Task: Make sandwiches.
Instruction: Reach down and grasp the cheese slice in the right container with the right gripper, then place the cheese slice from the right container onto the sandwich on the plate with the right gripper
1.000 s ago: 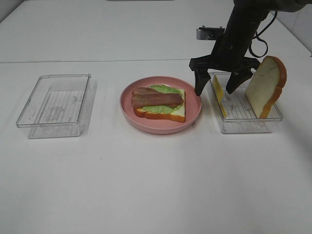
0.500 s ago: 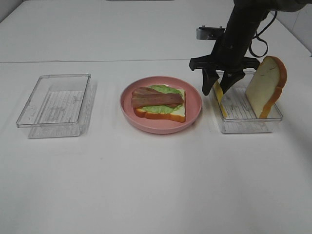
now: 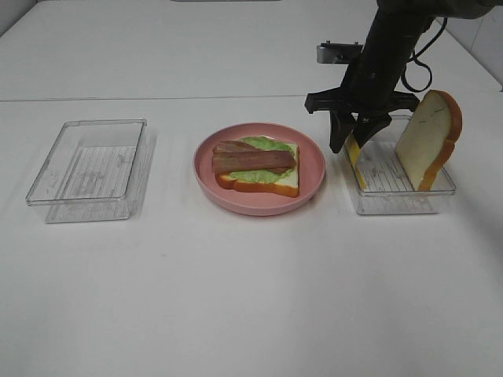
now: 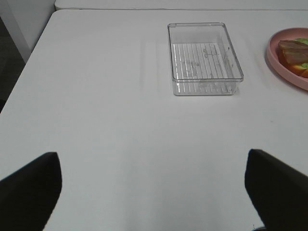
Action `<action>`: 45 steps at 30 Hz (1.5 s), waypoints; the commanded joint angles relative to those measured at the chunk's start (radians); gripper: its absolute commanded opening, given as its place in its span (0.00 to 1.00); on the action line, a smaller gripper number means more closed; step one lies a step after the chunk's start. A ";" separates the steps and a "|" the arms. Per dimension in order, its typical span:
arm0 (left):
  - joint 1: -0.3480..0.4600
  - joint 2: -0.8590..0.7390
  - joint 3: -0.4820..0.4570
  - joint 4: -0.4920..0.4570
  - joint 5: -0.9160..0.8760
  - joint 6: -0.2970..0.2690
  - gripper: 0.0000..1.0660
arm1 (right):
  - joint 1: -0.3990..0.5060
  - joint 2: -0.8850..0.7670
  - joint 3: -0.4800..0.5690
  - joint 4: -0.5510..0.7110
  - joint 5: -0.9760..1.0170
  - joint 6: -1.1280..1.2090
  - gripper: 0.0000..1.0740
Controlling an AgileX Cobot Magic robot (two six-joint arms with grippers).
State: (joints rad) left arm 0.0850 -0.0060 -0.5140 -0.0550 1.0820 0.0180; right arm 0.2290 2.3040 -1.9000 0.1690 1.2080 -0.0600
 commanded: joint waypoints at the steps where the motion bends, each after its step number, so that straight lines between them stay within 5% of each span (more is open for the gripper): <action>1: 0.001 -0.019 0.000 -0.008 -0.006 0.000 0.92 | -0.004 0.000 -0.006 -0.008 -0.002 0.002 0.10; 5: 0.001 -0.019 0.000 -0.008 -0.006 0.000 0.92 | -0.004 0.000 -0.006 -0.029 -0.007 0.013 0.00; 14: 0.001 -0.019 0.000 -0.008 -0.006 0.000 0.92 | -0.004 -0.001 -0.007 -0.063 0.005 0.043 0.00; 23: 0.001 -0.019 0.000 -0.008 -0.006 0.000 0.92 | -0.004 -0.149 -0.035 0.079 0.097 0.060 0.00; 28: 0.001 -0.019 0.000 -0.008 -0.006 0.000 0.92 | -0.001 -0.223 0.038 0.233 0.032 0.002 0.00; 36: 0.001 -0.019 0.000 -0.008 -0.006 0.000 0.92 | -0.001 -0.257 0.292 0.776 -0.184 -0.309 0.00; 45: 0.001 -0.019 0.000 -0.008 -0.006 0.001 0.92 | 0.012 -0.131 0.319 0.907 -0.230 -0.353 0.00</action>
State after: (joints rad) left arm 0.0850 -0.0060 -0.5140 -0.0550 1.0820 0.0180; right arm 0.2370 2.1700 -1.5830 1.0530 0.9880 -0.3950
